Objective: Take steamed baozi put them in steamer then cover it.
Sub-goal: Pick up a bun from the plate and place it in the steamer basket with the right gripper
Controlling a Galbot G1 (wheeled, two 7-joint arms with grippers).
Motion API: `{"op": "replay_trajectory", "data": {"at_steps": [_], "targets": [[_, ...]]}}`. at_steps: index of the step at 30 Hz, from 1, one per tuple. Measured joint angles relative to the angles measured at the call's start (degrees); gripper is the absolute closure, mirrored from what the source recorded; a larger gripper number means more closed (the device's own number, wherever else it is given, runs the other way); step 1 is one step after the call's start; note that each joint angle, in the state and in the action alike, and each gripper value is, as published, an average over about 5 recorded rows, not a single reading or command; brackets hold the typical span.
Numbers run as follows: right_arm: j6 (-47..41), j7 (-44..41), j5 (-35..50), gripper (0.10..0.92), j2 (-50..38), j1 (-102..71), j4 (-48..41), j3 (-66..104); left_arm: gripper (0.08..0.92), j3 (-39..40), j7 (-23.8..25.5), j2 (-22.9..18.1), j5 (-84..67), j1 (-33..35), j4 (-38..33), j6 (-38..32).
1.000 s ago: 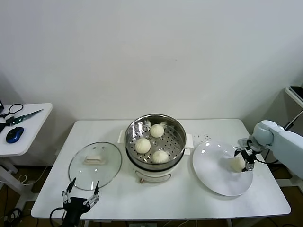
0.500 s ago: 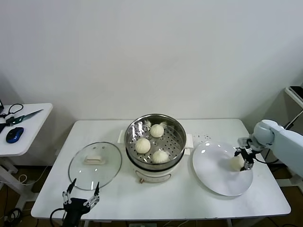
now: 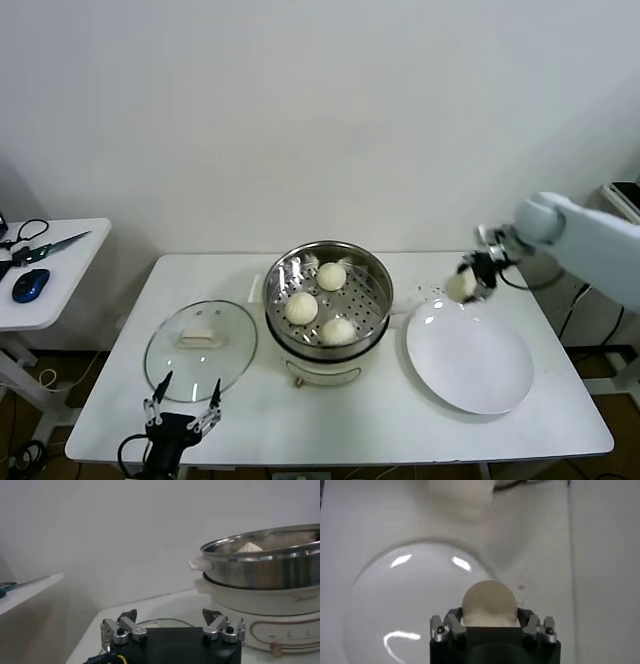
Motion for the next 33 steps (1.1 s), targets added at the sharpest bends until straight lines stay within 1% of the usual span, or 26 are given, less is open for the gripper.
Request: {"op": "replay_trajectory", "data": {"at_steps": [7, 14, 24, 33], "targets": [[-2.7, 1.6, 13.1, 0.313, 7.4, 11.9, 2.5, -11.1, 0.177, 1.5, 0.0, 0.7, 0.0, -0.1, 0.0, -0.2], [-4.9, 3.5, 20.4, 0.313, 14.6, 16.7, 3.7, -17.6, 0.177, 2.8, 0.0, 0.9, 0.0, -0.5, 0.1, -0.2], [-6.9, 6.3, 23.9, 0.313, 22.8, 15.3, 3.4, -21.8, 0.177, 3.1, 0.0, 1.0, 0.4, -1.0, 0.9, -0.4], [-7.6, 7.8, 23.4, 0.305, 26.1, 10.9, 1.7, -22.9, 0.177, 2.5, 0.0, 1.6, -0.4, -1.6, 2.1, -0.6]]}}
